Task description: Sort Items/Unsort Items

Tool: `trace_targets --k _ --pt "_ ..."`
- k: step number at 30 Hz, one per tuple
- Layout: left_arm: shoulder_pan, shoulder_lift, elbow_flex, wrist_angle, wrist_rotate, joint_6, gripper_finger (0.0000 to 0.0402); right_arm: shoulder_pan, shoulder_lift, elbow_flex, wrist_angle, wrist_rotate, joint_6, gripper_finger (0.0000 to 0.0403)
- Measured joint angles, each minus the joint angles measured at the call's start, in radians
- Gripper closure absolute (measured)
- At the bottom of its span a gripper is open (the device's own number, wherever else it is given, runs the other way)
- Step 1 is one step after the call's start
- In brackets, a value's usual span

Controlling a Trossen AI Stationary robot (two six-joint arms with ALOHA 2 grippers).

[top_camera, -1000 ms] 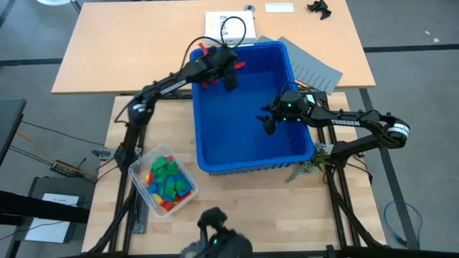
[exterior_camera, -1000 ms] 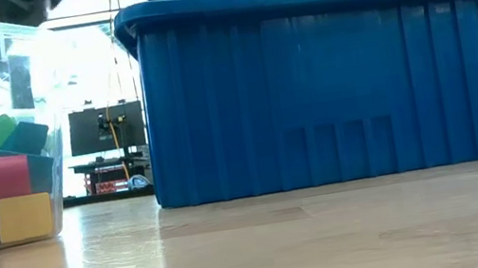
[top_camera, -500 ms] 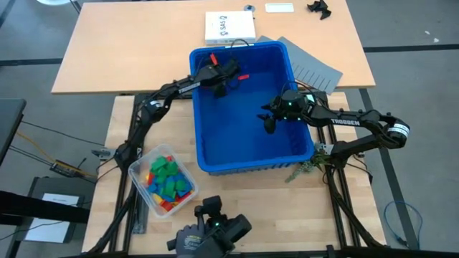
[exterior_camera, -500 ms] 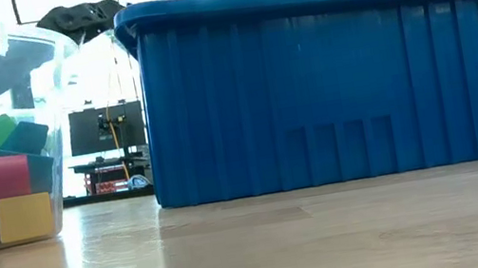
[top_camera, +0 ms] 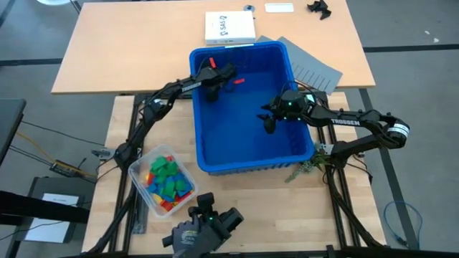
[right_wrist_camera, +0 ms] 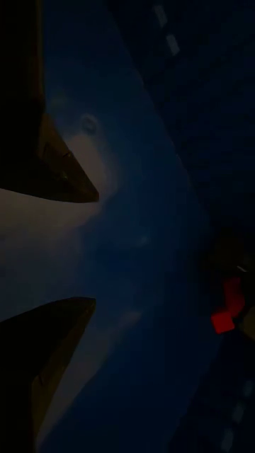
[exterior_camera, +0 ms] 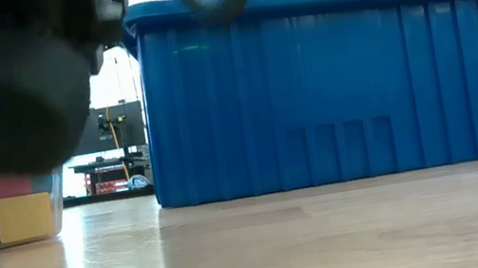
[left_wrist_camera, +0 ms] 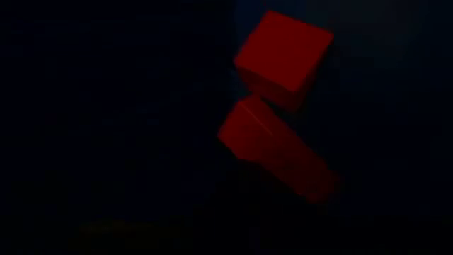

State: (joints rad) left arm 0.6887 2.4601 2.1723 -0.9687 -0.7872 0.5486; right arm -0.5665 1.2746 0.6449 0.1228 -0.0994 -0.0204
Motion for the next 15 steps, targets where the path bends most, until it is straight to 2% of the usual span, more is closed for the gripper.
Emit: trace_targets --k 4,6,10,12,15 --pt "0.019 0.024 0.0 -0.004 0.03 -0.003 0.0383 0.0 0.0 0.0 -0.001 0.0 0.0 0.0174" --pt "0.019 0.026 0.003 -0.019 0.085 -0.006 0.0383 0.001 0.0 0.0 -0.008 0.0 0.0 0.0174" --pt "0.005 0.026 0.008 -0.028 0.115 -0.006 0.0389 0.001 0.0 0.0 -0.012 -0.001 0.0 0.0174" --pt "-0.014 0.03 0.033 -0.039 0.135 -0.006 0.0391 0.001 -0.001 0.0 -0.009 -0.002 0.0 0.0174" --pt "-0.051 0.036 0.094 -0.064 0.221 -0.005 0.0392 0.001 -0.001 0.0 -0.014 0.0 0.0 0.0174"
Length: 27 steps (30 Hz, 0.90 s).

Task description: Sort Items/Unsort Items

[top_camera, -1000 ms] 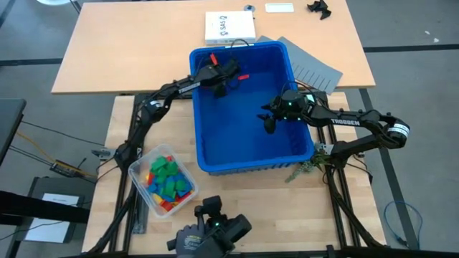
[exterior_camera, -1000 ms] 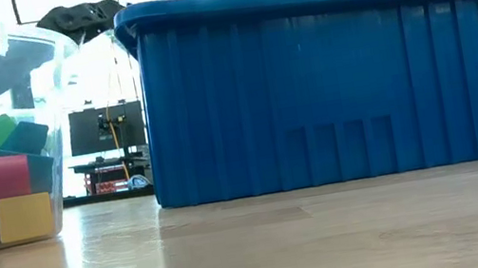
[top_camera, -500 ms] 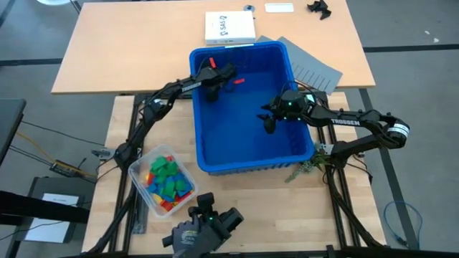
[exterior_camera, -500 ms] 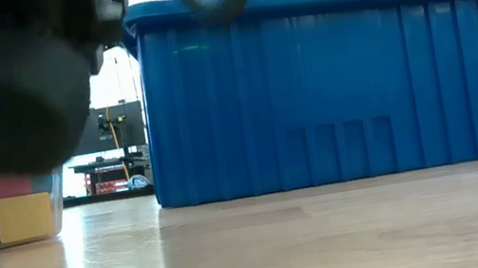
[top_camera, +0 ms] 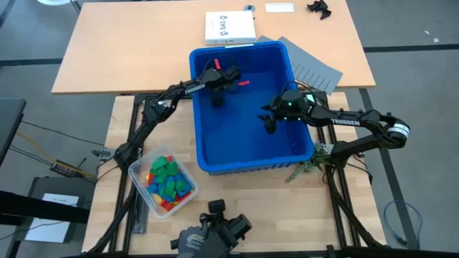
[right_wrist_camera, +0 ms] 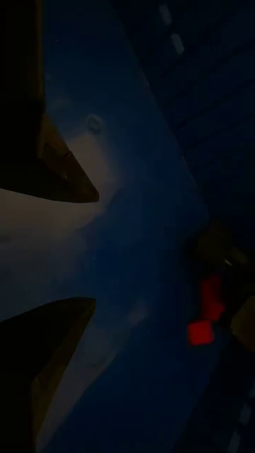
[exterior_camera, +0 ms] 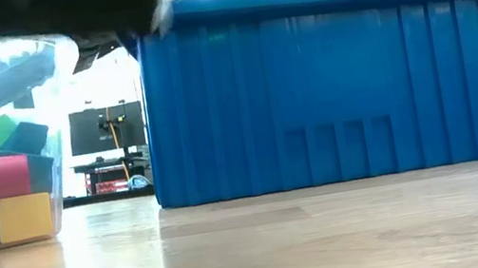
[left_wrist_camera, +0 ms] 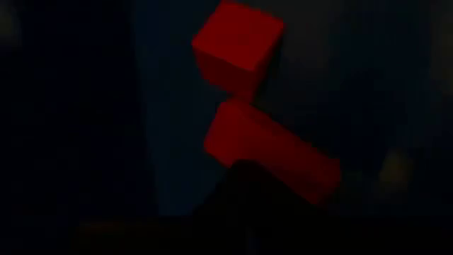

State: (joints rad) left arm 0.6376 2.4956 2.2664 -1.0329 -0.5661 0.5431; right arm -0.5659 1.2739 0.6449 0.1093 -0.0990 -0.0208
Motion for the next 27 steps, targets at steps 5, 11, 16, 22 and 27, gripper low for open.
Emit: trace_targets --k 5,11,16,22,27 --pt "-0.044 -0.008 0.09 -0.029 0.187 -0.091 0.0393 0.0 0.0 0.0 -0.006 0.0 0.0 0.0174" --pt "-0.072 -0.037 0.087 -0.046 0.205 -0.261 0.0387 0.0 0.0 0.0 -0.016 0.0 0.0 0.0174" --pt "-0.044 -0.049 0.088 -0.027 0.33 -0.476 0.0356 0.0 0.0 0.0 -0.017 0.0 0.0 0.0174" --pt "0.0 -0.049 0.087 0.004 0.396 -0.668 0.0274 0.001 0.0 0.0 -0.023 0.0 0.0 0.0174" --pt "0.004 -0.047 0.081 0.045 0.396 -0.787 0.0209 0.001 0.0 0.0 -0.024 0.0 0.001 0.0174"
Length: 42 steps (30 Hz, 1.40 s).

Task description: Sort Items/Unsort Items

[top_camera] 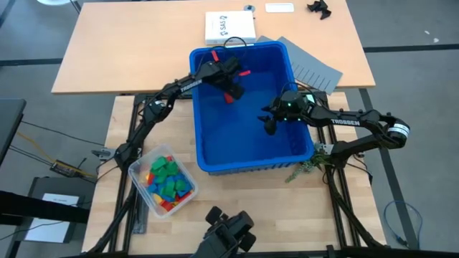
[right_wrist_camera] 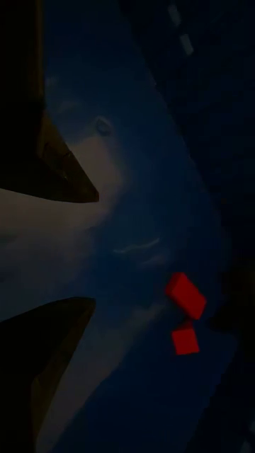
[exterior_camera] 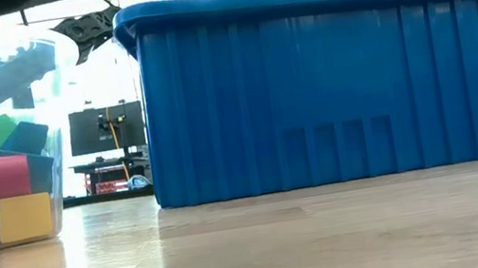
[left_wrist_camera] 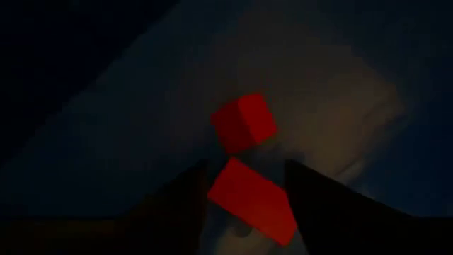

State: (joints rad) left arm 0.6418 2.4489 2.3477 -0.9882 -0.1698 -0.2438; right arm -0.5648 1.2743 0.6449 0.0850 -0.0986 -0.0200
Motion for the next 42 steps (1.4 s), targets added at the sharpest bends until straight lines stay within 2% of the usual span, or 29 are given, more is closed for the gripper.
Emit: trace_targets --k 4,8,15,25,42 --pt "-0.004 0.004 -0.04 0.009 0.0 -0.072 0.0178 0.0 0.0 0.0 -0.008 0.0 0.0 0.0174" --pt "-0.009 0.005 -0.087 0.02 0.0 -0.123 0.0165 0.0 0.0 0.0 -0.011 0.0 -0.004 0.0174" --pt "-0.025 0.0 -0.159 0.104 0.032 -0.18 0.0164 0.0 0.0 0.0 -0.014 0.0 -0.012 0.0174" --pt "-0.04 0.003 -0.165 0.169 0.103 -0.182 0.0165 0.0 0.0 0.0 -0.015 0.0 -0.031 0.0174" --pt "-0.094 0.008 -0.196 0.245 0.09 -0.18 0.0165 0.0 0.0 0.0 -0.013 0.0 -0.028 0.0174"
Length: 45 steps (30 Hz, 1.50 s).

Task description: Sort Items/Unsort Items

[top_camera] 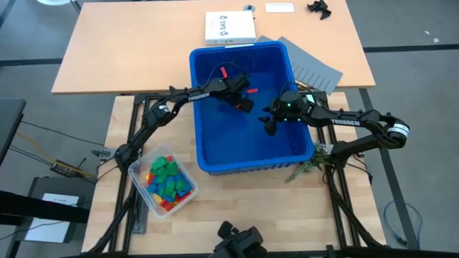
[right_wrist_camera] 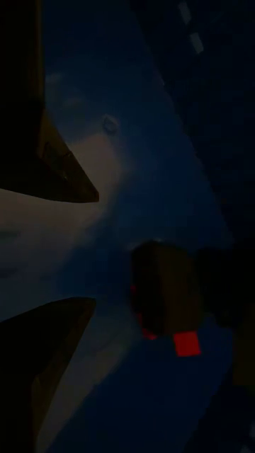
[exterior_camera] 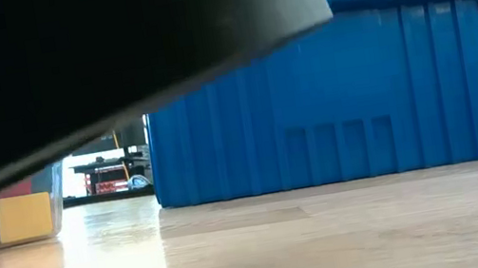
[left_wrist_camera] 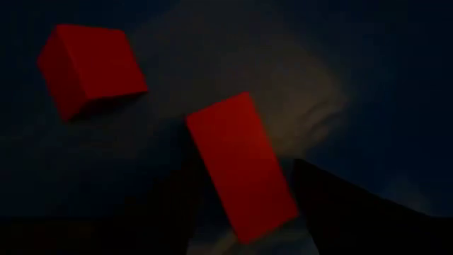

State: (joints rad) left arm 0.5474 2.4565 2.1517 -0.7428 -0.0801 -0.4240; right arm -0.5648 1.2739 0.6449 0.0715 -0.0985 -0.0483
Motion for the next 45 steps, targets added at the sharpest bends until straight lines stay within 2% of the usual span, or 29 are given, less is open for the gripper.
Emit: trace_targets --k 3,8,16,24,28,33,45 --pt "-0.006 0.002 0.001 -0.007 -0.012 0.019 0.0165 0.0 0.0 0.0 0.0 0.0 0.0 0.0174" --pt "-0.03 0.011 0.002 -0.018 -0.088 0.119 0.0172 0.0 0.0 0.0 0.001 -0.001 0.001 0.0174" --pt "-0.066 0.014 0.002 0.021 -0.121 0.187 0.0263 0.0 0.0 0.0 0.001 0.0 0.001 0.0174" --pt "-0.079 -0.007 0.064 -0.027 -0.15 0.232 0.0263 0.0 0.0 0.0 0.0 0.0 -0.045 0.0174" --pt "-0.088 -0.064 0.142 -0.101 -0.208 0.274 0.0263 -0.003 0.0 0.0 0.0 0.001 -0.063 0.0174" --pt "-0.122 -0.156 0.175 -0.184 -0.346 0.349 0.0262 -0.004 0.0 0.0 -0.012 0.004 -0.066 0.0174" --pt "-0.225 -0.455 0.179 -0.424 -0.369 0.342 0.0261 -0.003 0.0 0.0 -0.01 -0.021 -0.079 0.0174"
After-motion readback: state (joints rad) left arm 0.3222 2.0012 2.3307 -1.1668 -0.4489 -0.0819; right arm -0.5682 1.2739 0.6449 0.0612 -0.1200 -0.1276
